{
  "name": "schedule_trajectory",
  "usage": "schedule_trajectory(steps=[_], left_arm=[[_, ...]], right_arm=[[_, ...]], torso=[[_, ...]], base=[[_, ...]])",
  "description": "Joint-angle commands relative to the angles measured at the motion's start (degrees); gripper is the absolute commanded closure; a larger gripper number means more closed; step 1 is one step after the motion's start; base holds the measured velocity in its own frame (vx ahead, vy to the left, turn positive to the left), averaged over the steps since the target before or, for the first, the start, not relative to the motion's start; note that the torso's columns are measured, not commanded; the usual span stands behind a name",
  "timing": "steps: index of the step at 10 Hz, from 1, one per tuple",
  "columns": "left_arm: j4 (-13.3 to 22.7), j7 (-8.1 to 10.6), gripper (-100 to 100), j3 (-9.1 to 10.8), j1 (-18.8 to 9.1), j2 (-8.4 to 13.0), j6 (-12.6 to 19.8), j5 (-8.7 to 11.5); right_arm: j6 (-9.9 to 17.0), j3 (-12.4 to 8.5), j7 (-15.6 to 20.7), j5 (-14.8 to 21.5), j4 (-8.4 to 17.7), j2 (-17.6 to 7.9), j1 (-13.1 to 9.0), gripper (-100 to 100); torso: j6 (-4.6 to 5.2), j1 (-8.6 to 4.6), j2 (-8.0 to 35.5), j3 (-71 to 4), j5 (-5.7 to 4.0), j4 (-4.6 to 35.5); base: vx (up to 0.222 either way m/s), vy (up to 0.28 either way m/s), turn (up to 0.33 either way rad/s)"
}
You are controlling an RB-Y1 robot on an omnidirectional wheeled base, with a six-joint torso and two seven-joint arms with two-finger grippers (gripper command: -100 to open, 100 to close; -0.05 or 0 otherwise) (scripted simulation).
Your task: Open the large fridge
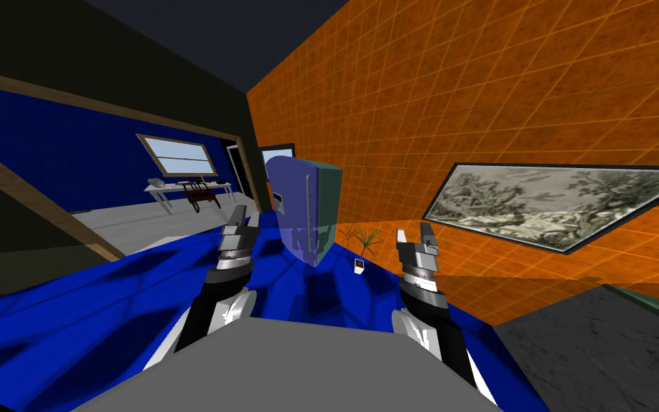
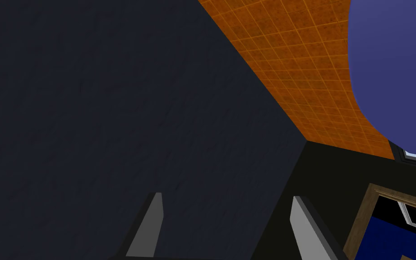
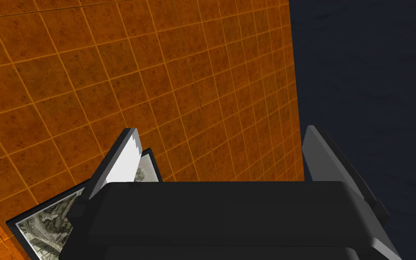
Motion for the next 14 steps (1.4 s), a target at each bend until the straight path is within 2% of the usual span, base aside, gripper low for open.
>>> schedule_trajectory(steps=[1, 9, 10, 11, 14], left_arm=[[0.00, 0.00, 0, 0.00, 0.00, 0.00, 0.00, 0.00], [-0.02, 0.00, 0, 0.00, 0.00, 0.00, -0.01, 0.00], [-0.23, 0.11, -100, 0.02, -0.15, 2.01, 0.64, 0.03], [-0.42, 0.22, -100, 0.03, -0.30, 3.49, 1.27, 0.07], [-1.18, 0.74, -100, 0.11, -1.01, 7.98, 4.25, 0.23]], right_arm=[[0.00, 0.00, 0.00, 0.00, 0.00, 0.00, 0.00, 0], [-0.01, 0.00, 0.00, 0.00, -0.02, 0.00, 0.00, 0], [-0.01, 0.00, 0.00, 0.00, -0.02, 0.00, 0.00, 0], [0.00, 0.00, 0.00, 0.00, 0.00, 0.00, 0.00, 0], [0.00, 0.00, 0.00, 0.00, 0.01, 0.00, 0.01, 0]], torso=[[0.00, 0.00, 2.32, -4.67, 0.00, 2.35], [0.00, 0.00, 35.39, -70.73, 0.00, 35.37], [0.00, 0.00, 39.62, -79.19, 0.00, 39.60], [0.00, 0.01, 41.52, -83.15, 0.00, 41.48], [0.00, 0.00, 42.19, -84.61, 0.00, 42.24]], base=[[0.000, 0.000, 0.000], [0.000, 0.000, 0.000], [0.016, -0.001, -0.001], [0.028, 0.000, -0.001], [0.049, -0.002, -0.002]])
